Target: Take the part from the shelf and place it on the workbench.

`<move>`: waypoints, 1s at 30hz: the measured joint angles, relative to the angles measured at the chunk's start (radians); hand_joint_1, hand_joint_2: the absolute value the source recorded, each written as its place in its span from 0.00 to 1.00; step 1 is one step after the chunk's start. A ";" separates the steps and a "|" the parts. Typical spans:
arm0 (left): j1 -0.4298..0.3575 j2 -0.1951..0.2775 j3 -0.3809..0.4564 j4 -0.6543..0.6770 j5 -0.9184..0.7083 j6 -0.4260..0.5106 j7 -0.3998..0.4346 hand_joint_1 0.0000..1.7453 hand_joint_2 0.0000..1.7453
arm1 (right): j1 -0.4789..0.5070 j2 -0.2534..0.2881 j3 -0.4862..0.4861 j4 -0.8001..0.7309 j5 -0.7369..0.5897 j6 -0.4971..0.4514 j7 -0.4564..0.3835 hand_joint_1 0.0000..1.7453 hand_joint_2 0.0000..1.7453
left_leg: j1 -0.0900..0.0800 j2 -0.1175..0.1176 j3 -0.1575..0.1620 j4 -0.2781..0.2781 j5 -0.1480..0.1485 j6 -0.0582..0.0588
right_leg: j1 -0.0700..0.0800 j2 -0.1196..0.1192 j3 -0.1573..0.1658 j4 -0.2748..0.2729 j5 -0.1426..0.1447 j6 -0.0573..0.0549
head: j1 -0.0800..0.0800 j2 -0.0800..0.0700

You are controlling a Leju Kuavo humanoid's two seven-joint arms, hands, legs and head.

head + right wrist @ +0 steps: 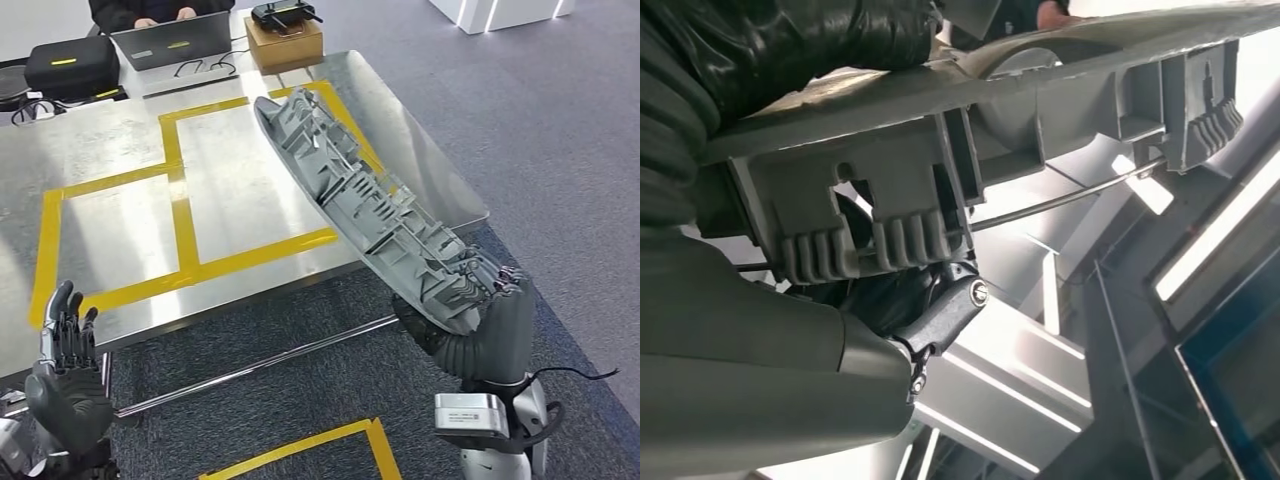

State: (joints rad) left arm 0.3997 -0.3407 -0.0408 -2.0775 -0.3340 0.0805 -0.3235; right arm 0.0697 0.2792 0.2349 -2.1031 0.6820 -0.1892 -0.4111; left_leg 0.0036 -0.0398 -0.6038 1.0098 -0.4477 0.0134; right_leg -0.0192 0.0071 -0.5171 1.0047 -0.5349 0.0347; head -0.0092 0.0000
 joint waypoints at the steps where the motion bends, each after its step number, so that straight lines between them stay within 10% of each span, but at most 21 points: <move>1: 0.000 0.000 0.000 0.000 0.000 0.000 0.000 0.00 0.00 | -0.004 -0.001 0.004 0.000 0.001 0.000 0.002 1.00 1.00 | 0.000 0.000 0.000 0.000 0.000 0.000 | 0.000 0.000 0.001 -0.001 0.000 0.000 | 0.000 0.000; 18: -0.016 0.004 -0.013 0.000 -0.039 -0.037 -0.030 0.00 0.00 | -0.165 -0.006 0.094 0.190 0.281 0.042 0.170 1.00 1.00 | -0.001 0.000 0.000 0.002 0.000 0.000 | -0.001 0.001 0.005 -0.008 0.004 0.007 | 0.000 0.000; 30: -0.036 0.014 -0.040 0.000 -0.043 -0.035 -0.006 0.00 0.00 | -0.216 0.002 0.108 0.192 0.291 -0.050 0.134 1.00 1.00 | -0.001 0.000 -0.001 0.003 -0.001 0.001 | -0.002 0.001 0.005 -0.009 0.004 0.008 | 0.000 0.000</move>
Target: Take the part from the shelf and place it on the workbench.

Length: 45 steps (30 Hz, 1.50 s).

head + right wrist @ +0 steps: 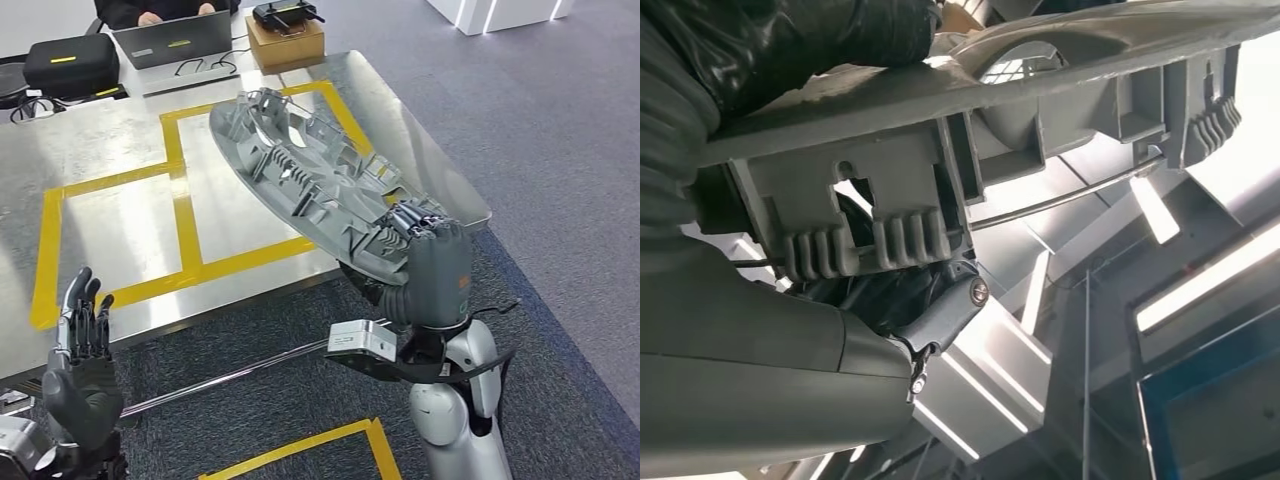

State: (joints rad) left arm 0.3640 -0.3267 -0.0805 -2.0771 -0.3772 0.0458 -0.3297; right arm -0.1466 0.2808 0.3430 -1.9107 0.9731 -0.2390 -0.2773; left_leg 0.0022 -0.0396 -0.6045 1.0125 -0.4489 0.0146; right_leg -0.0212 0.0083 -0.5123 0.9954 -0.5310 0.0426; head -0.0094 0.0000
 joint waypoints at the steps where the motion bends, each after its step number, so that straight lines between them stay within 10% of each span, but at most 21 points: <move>1: 0.000 0.000 0.000 0.000 0.000 0.000 0.001 0.00 0.00 | 0.000 0.000 0.000 -0.002 0.000 0.000 0.001 1.00 1.00 | 0.000 0.000 0.000 0.000 0.000 0.000 | 0.000 0.000 0.000 0.000 0.000 0.000 | 0.000 0.000; 9: -0.003 0.001 0.000 0.000 0.002 -0.001 0.003 0.00 0.00 | -0.006 0.000 0.001 -0.005 -0.001 0.001 0.007 1.00 1.00 | 0.000 0.000 0.000 0.001 -0.001 0.000 | -0.001 0.000 0.000 -0.001 0.001 0.001 | 0.000 0.000; 13: -0.005 0.002 -0.001 0.000 0.003 -0.002 0.003 0.00 0.00 | -0.008 0.003 0.001 -0.006 -0.007 0.000 0.008 1.00 1.00 | -0.002 0.001 0.014 -0.021 0.005 0.025 | -0.004 -0.001 0.007 -0.018 0.005 0.016 | -0.003 0.000; 18: -0.007 0.002 -0.003 0.001 0.003 -0.006 0.003 0.00 0.00 | -0.012 0.003 0.001 -0.009 -0.012 0.000 0.003 1.00 1.00 | 0.011 -0.007 0.041 -0.062 0.019 0.034 | -0.005 -0.002 -0.125 0.221 -0.099 0.027 | 0.004 0.000; 20: -0.007 0.002 -0.003 0.002 0.003 -0.007 0.003 0.00 0.00 | -0.012 0.003 0.001 -0.009 -0.012 0.001 0.003 1.00 1.00 | 0.017 -0.024 0.041 -0.054 0.012 0.025 | -0.013 -0.002 -0.153 0.248 -0.078 0.038 | 0.004 0.000; 23: -0.008 0.002 -0.003 0.002 0.003 -0.007 0.003 0.00 0.00 | -0.012 0.003 0.001 -0.009 -0.010 0.001 0.002 1.00 1.00 | 0.032 -0.058 0.033 -0.017 -0.012 -0.004 | -0.030 0.043 -0.085 0.084 0.019 0.058 | 0.008 0.000; 25: -0.009 0.002 -0.004 0.002 0.003 -0.007 0.003 0.00 0.00 | -0.012 0.003 0.000 -0.009 -0.010 0.000 0.001 1.00 1.00 | 0.036 -0.079 0.016 0.008 -0.023 -0.023 | -0.035 0.081 -0.057 0.035 0.023 0.049 | 0.012 0.000; 27: -0.009 0.003 -0.004 0.002 0.003 -0.006 0.004 0.00 0.00 | -0.013 0.003 0.000 -0.010 -0.009 0.000 0.001 1.00 1.00 | 0.040 -0.101 0.002 0.013 -0.019 -0.036 | -0.031 0.070 -0.057 0.043 0.016 0.025 | 0.011 0.000; 32: -0.010 0.004 -0.003 0.002 0.003 -0.004 0.004 0.00 0.00 | -0.013 0.005 0.000 -0.010 -0.006 0.000 0.002 1.00 1.00 | 0.031 0.021 -0.086 0.185 -0.089 -0.045 | -0.021 -0.004 -0.043 0.038 0.011 -0.013 | -0.008 0.000; 35: -0.010 0.004 -0.003 0.002 0.003 -0.004 0.004 0.00 0.00 | -0.013 0.005 0.000 -0.010 -0.006 0.000 0.002 1.00 1.00 | 0.029 0.032 -0.150 0.297 -0.108 -0.037 | -0.009 -0.050 -0.036 0.038 0.002 -0.022 | -0.011 0.000; 39: -0.010 0.004 -0.004 0.002 0.003 -0.005 0.005 0.00 0.00 | -0.014 0.005 0.001 -0.010 -0.004 0.000 0.002 1.00 1.00 | 0.011 0.048 -0.049 0.091 0.000 -0.003 | 0.002 -0.086 -0.013 0.036 -0.017 -0.012 | -0.010 0.000; 43: -0.009 0.004 -0.004 0.002 0.003 -0.005 0.006 0.00 0.00 | -0.014 0.005 0.001 -0.008 0.001 -0.002 0.002 1.00 1.00 | 0.002 0.050 -0.022 0.028 -0.011 0.013 | 0.002 -0.097 -0.011 0.027 -0.021 0.008 | -0.012 0.000; 45: -0.009 0.003 -0.006 0.001 0.003 -0.005 0.006 0.00 0.00 | -0.015 0.005 0.001 -0.007 0.003 -0.003 0.001 1.00 1.00 | 0.006 0.046 -0.011 0.011 -0.009 0.017 | -0.001 -0.065 -0.027 0.057 -0.042 0.014 | -0.010 0.000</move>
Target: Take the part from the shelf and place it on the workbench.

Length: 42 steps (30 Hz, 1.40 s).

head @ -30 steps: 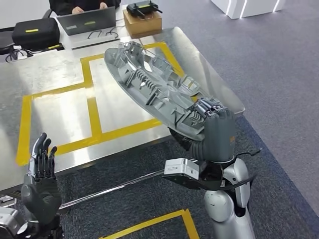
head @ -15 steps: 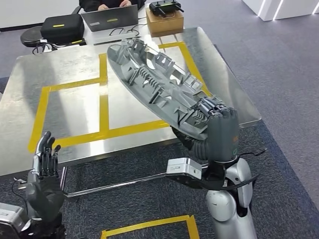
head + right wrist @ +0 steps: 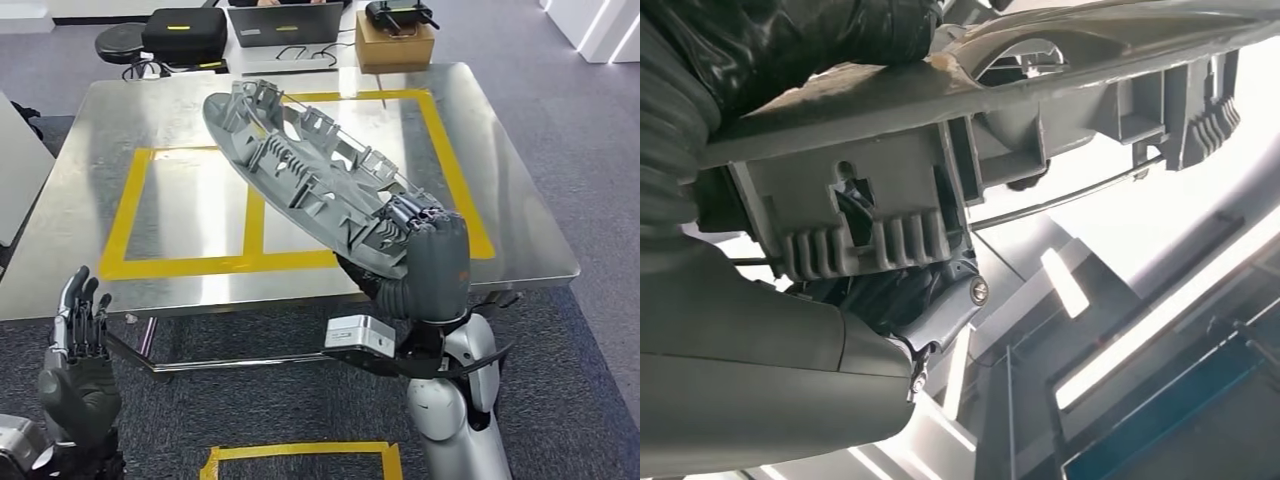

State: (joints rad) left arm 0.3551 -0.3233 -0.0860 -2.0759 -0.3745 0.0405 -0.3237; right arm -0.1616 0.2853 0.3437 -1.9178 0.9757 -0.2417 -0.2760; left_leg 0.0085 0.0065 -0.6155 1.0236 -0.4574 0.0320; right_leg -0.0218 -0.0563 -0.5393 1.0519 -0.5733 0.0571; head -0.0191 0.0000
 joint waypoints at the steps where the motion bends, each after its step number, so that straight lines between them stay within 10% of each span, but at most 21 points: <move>1: 0.000 0.000 -0.001 0.000 0.000 -0.001 0.000 0.00 0.00 | 0.000 0.000 0.000 0.000 0.000 0.000 0.000 1.00 1.00 | 0.002 -0.001 0.005 -0.006 0.001 0.003 | -0.001 0.022 -0.025 0.046 -0.023 0.002 | 0.003 0.000; 5: -0.001 0.000 -0.001 0.000 0.002 -0.006 -0.002 0.00 0.00 | 0.000 0.000 0.000 0.004 -0.001 0.003 0.004 1.00 1.00 | -0.003 -0.015 0.010 -0.005 -0.007 0.012 | 0.002 0.054 -0.155 0.249 -0.069 0.003 | 0.009 0.000; 10: -0.001 0.000 -0.001 0.000 0.011 -0.014 -0.005 0.00 0.00 | -0.002 0.000 0.000 0.006 -0.002 0.006 0.008 1.00 1.00 | -0.006 -0.037 0.026 0.006 -0.026 0.000 | 0.005 0.065 -0.065 0.004 0.087 -0.012 | 0.011 0.000; 42: -0.002 0.001 0.001 0.000 0.036 -0.029 -0.002 0.00 0.00 | -0.002 0.000 0.000 0.000 -0.022 0.004 0.000 1.00 1.00 | -0.013 -0.039 0.025 -0.004 -0.021 -0.012 | 0.001 0.069 -0.048 -0.028 0.081 -0.021 | 0.010 0.000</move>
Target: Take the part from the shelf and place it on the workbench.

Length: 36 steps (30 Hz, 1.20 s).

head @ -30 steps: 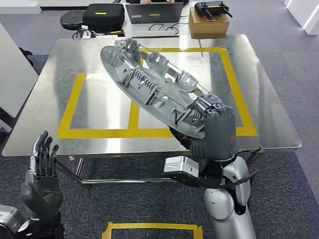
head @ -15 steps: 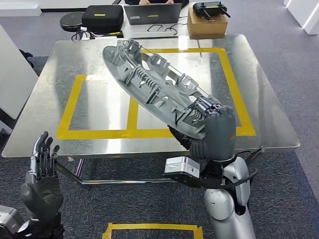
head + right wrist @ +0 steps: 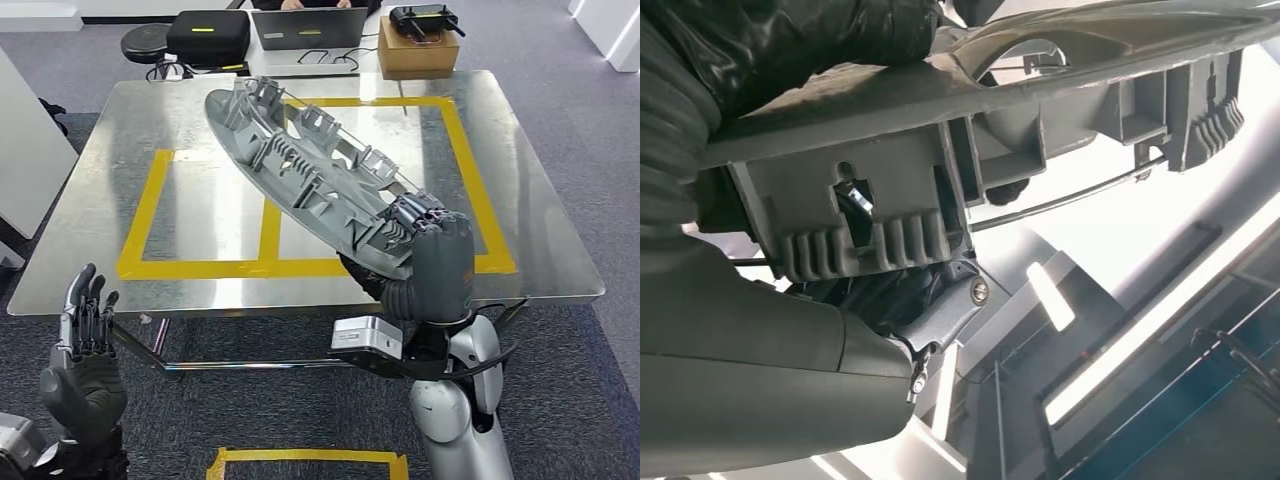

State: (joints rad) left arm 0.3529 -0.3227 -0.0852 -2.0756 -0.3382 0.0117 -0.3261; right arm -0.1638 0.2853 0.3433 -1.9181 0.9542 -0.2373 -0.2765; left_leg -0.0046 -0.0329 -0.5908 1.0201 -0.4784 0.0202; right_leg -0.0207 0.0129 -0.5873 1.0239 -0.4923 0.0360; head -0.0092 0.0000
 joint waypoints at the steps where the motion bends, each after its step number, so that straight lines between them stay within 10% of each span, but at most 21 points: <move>1: 0.000 0.000 0.001 0.000 0.002 0.000 0.000 0.00 0.00 | 0.000 0.000 0.000 0.000 0.000 0.000 0.000 1.00 1.00 | 0.000 0.000 0.000 0.000 0.000 0.000 | 0.000 0.000 0.000 0.000 0.000 0.000 | 0.000 0.000; 9: -0.001 0.000 0.006 0.003 0.000 0.029 -0.019 0.00 0.00 | 0.000 0.000 0.000 0.000 0.002 0.000 0.000 1.00 1.00 | -0.001 0.000 0.000 0.000 0.000 0.000 | 0.000 0.000 0.000 0.000 0.000 0.000 | 0.000 0.000; 17: -0.002 0.000 0.009 0.001 0.014 0.045 -0.050 0.00 0.00 | -0.001 0.001 0.000 -0.001 0.009 -0.001 0.007 1.00 1.00 | 0.000 0.002 0.012 -0.016 0.004 0.025 | -0.005 -0.002 0.001 -0.003 -0.003 0.017 | 0.000 0.000; 23: -0.002 0.000 0.012 0.000 0.033 0.045 -0.062 0.00 0.00 | -0.005 0.001 0.000 -0.002 0.016 -0.006 0.014 1.00 1.00 | 0.005 0.004 0.032 -0.035 0.003 0.035 | -0.002 -0.005 -0.148 0.268 -0.100 0.022 | 0.009 0.000; 27: -0.002 0.000 0.014 0.000 0.043 0.019 -0.071 0.00 0.00 | -0.006 0.001 0.000 0.000 0.017 -0.005 0.015 1.00 1.00 | 0.007 -0.003 0.046 -0.018 -0.023 0.018 | -0.003 -0.004 -0.055 0.060 0.017 0.020 | 0.010 0.000; 33: -0.003 0.000 0.016 -0.001 0.043 -0.009 -0.079 0.00 0.00 | -0.009 0.002 -0.004 0.000 0.017 -0.005 0.013 1.00 1.00 | 0.005 0.005 0.036 0.014 -0.051 -0.010 | -0.003 -0.002 -0.010 0.003 0.007 -0.017 | 0.006 0.000; 36: -0.004 0.000 0.017 -0.002 0.040 -0.009 -0.081 0.00 0.00 | -0.010 0.002 -0.004 0.000 0.017 -0.004 0.012 1.00 1.00 | 0.010 0.020 -0.057 0.187 -0.112 -0.025 | -0.005 -0.008 0.010 0.000 -0.007 -0.031 | -0.005 0.000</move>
State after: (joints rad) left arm 0.3491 -0.3224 -0.0683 -2.0771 -0.2985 0.0023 -0.4073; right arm -0.1743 0.2876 0.3390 -1.9176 0.9712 -0.2416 -0.2645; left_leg 0.0053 -0.0124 -0.6475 1.2075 -0.5906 -0.0051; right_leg -0.0258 0.0045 -0.5775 1.0234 -0.4993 0.0053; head -0.0140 0.0000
